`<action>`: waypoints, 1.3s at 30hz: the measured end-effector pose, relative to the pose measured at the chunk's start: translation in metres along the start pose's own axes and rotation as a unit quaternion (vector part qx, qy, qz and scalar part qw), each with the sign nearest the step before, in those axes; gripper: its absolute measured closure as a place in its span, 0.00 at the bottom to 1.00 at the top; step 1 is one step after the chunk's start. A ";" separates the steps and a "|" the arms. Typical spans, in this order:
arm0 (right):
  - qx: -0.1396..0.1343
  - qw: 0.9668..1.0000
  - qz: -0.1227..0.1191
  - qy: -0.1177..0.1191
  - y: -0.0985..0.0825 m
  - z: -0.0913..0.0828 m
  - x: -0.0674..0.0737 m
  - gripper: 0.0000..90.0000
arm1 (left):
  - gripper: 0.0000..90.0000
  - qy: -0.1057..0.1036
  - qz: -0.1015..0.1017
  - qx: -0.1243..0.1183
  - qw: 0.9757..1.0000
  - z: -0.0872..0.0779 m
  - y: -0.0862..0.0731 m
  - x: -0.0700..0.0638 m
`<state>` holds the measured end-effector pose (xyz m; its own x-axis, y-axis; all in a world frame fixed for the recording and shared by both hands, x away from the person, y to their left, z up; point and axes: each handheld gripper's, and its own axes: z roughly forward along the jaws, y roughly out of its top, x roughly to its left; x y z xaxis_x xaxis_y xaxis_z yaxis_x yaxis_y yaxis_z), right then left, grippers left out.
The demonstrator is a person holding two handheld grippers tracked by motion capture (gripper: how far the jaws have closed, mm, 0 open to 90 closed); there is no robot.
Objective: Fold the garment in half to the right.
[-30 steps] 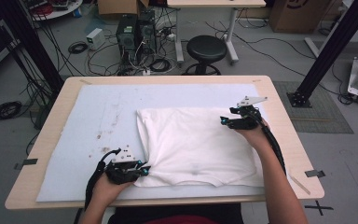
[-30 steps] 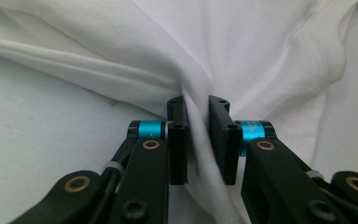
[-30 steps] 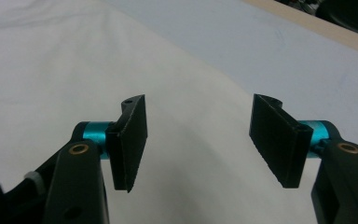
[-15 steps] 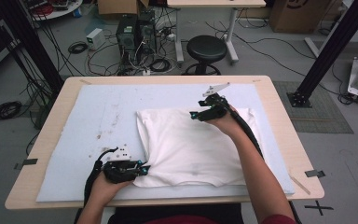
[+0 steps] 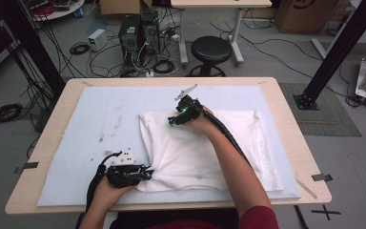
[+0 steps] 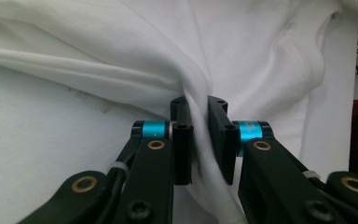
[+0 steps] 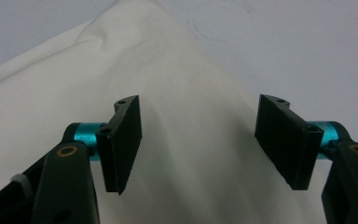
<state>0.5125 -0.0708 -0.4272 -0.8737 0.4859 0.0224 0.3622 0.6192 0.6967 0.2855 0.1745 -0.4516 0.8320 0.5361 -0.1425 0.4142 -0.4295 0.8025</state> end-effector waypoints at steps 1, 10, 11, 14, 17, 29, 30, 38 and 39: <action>0.000 1.000 0.000 0.000 0.000 0.000 0.000 0.36 | 0.90 0.000 0.000 0.000 1.000 0.000 0.000 0.000; 0.024 1.000 -0.006 -0.010 0.012 0.027 -0.002 0.62 | 0.90 0.003 0.007 0.002 1.000 0.000 0.000 -0.002; 0.027 1.000 -0.007 -0.005 0.011 0.024 -0.003 0.72 | 0.90 0.003 0.005 0.000 1.000 0.000 0.000 -0.003; 0.035 0.999 -0.008 0.018 0.006 0.015 -0.007 0.91 | 0.90 -0.004 0.006 0.000 1.000 0.001 0.000 -0.007; 0.032 0.999 -0.007 0.037 -0.003 0.008 -0.007 0.93 | 0.90 -0.016 0.007 -0.004 1.000 0.001 0.000 -0.012; 0.004 0.999 -0.036 0.036 0.002 0.002 0.020 0.57 | 0.90 -0.046 -0.003 -0.009 0.999 0.000 -0.003 -0.021; 0.000 0.999 -0.039 0.034 0.004 0.004 0.023 0.56 | 0.90 -0.045 -0.005 -0.010 0.999 0.001 -0.003 -0.020; 0.008 0.998 -0.039 0.041 0.019 0.030 0.030 0.48 | 0.90 -0.037 -0.017 -0.023 0.999 -0.005 -0.005 -0.010; 0.006 0.998 -0.038 0.044 0.020 0.032 0.031 0.48 | 0.90 -0.037 -0.017 -0.021 0.999 -0.005 -0.005 -0.010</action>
<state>0.5028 -0.0236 -0.4357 -0.9237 0.3818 0.0325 0.2970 0.6597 0.6904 0.2730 0.1745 -0.4512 0.8431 0.4943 -0.2116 0.4287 -0.3804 0.8194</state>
